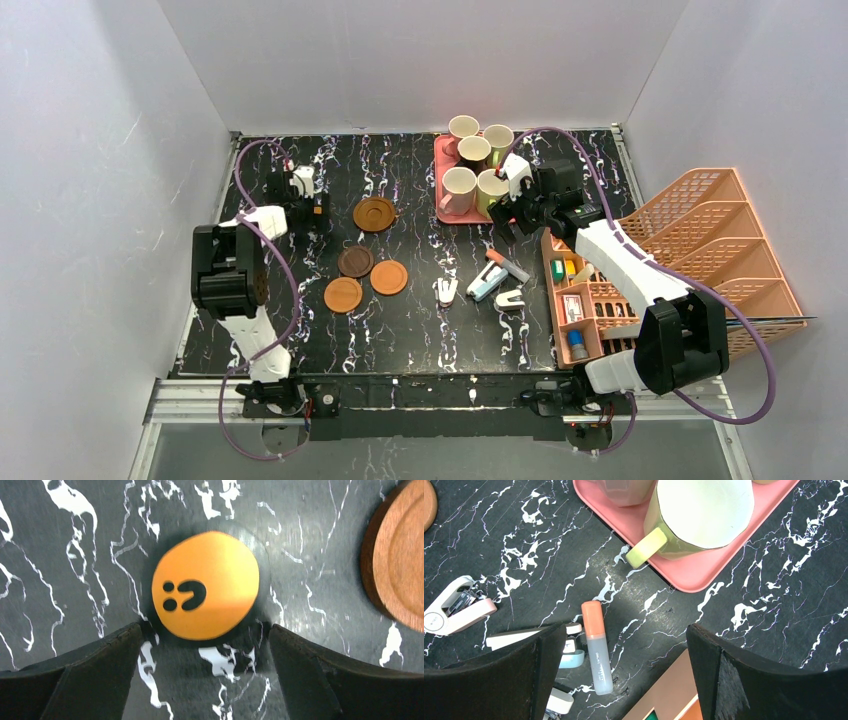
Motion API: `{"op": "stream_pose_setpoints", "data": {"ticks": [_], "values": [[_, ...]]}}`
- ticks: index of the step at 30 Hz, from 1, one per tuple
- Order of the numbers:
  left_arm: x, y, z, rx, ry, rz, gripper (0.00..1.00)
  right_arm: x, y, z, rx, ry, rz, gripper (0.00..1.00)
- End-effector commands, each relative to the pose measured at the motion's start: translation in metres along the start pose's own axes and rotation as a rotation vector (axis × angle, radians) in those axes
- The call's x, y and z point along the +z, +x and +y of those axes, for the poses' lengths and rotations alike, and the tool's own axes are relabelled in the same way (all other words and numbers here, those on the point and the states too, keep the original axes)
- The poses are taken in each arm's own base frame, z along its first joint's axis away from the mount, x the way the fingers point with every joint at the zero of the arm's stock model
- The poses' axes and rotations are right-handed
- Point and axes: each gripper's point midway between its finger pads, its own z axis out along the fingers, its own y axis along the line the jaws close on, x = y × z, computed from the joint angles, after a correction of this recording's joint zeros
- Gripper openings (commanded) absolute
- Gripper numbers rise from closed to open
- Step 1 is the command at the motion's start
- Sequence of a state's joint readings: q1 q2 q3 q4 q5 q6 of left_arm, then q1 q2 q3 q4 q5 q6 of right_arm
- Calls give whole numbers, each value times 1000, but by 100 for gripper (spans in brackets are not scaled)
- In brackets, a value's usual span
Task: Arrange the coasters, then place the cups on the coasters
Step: Move the coaster to the center of the board.
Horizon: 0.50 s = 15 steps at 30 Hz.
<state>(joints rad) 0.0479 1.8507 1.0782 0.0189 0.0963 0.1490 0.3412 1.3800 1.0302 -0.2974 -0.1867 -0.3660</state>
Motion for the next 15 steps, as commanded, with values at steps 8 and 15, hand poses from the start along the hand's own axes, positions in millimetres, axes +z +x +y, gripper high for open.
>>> {"op": "stream_pose_setpoints", "data": {"ticks": [8, 15], "values": [[-74, -8, -13, 14, 23, -59, 98, -10, -15, -3, -13, 8, -45, 98], [-100, 13, -39, 95, 147, -93, 98, -6, -13, -2, -11, -1, -39, 98]]}}
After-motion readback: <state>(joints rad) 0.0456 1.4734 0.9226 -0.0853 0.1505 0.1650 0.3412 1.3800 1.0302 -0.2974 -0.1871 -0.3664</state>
